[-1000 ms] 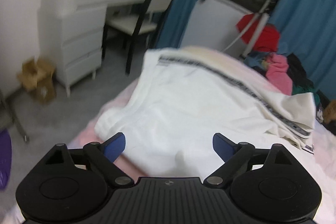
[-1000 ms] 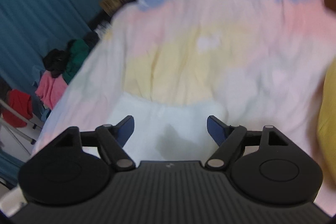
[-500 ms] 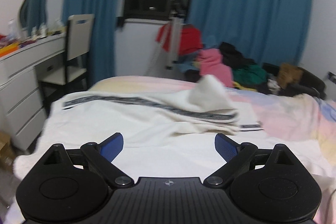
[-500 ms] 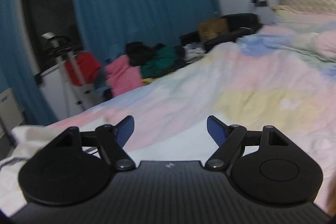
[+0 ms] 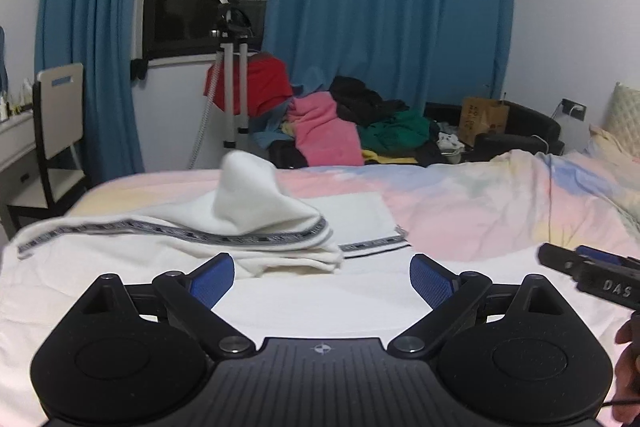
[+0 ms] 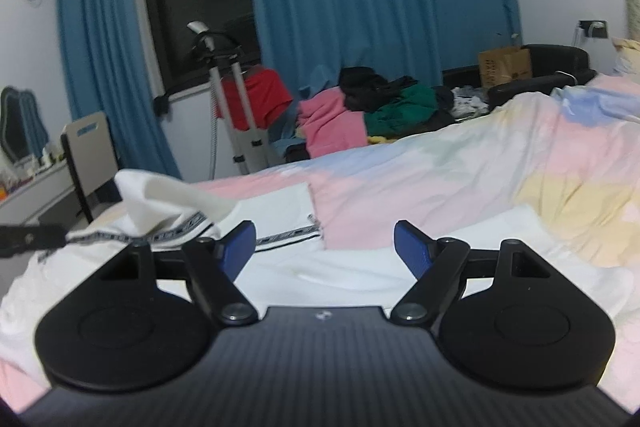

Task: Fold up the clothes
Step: 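Release both grippers and pull back from the folded sweatpants, then grasp the striped side seam of the sweatpants with the right gripper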

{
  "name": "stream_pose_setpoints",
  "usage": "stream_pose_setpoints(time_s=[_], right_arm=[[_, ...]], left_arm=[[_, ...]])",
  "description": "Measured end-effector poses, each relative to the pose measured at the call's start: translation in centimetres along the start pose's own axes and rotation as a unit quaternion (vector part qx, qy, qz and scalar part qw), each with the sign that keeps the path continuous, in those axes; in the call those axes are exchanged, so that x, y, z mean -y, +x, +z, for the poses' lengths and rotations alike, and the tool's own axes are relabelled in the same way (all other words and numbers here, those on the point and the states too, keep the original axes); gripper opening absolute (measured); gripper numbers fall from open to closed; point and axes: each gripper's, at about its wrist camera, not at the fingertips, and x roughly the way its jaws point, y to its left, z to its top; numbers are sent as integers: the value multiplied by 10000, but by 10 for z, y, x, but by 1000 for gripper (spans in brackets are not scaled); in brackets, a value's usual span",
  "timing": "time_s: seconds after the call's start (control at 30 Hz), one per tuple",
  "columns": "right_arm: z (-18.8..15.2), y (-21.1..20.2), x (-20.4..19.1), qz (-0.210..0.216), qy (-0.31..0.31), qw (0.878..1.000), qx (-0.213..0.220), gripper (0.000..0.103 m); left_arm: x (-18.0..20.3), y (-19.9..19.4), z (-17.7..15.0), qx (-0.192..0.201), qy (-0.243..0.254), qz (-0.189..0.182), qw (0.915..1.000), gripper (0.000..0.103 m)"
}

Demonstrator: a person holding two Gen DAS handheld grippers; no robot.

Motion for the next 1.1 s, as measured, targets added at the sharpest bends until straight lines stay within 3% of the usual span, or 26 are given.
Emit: stream_pose_setpoints(time_s=[0.27,0.5,0.67,0.87,0.97,1.1], right_arm=[[-13,13,-14,359,-55,9993,-113,78],[-17,52,-21,352,131,9977,-559,77],[-4,106,-26,443,300,9949,-850,77],[-2,201,-19,285,734,9871,-1392,74],[-5,246,-19,-17,620,9846,-1632,73],[-12,291,-21,-132,479,9726,-2272,73]], left_arm=[[-9,16,-23,-127,-52,2,9999,96],[-34,9,-29,-80,-248,-5,9997,96],[-48,20,-30,-38,-275,19,9996,96],[-64,37,-33,-7,-280,78,9996,96],[-73,46,-34,8,-282,108,9995,96],[-78,70,-35,-161,-466,-21,9988,96]])
